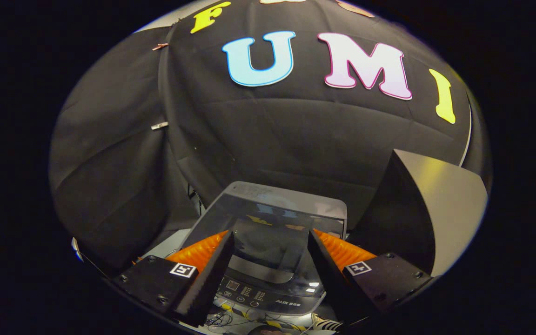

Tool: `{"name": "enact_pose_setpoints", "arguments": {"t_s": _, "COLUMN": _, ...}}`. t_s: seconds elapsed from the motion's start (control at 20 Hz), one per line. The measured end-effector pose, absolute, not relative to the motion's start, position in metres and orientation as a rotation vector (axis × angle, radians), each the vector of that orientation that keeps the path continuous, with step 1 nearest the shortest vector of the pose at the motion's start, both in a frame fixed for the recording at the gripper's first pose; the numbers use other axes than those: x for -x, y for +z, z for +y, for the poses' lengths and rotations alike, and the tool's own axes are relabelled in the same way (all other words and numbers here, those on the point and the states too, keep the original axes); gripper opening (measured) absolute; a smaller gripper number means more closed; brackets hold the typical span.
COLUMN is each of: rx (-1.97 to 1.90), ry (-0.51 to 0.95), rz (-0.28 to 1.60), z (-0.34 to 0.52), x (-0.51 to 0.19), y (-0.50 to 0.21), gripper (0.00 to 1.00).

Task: Put the clothes into the washing machine and then close the washing machine lid.

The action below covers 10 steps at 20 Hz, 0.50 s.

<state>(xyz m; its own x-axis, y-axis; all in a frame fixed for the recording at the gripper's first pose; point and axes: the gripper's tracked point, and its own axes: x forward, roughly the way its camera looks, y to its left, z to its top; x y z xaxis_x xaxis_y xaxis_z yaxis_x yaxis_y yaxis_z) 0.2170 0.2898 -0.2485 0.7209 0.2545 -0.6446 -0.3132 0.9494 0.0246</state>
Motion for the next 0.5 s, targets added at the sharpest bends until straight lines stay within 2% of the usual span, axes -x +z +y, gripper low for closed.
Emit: {"name": "enact_pose_setpoints", "arguments": {"t_s": 0.5, "rx": 0.070, "ry": 0.362, "rz": 0.373, "z": 0.231, "x": -0.138, "y": -0.120, "gripper": 1.00}}
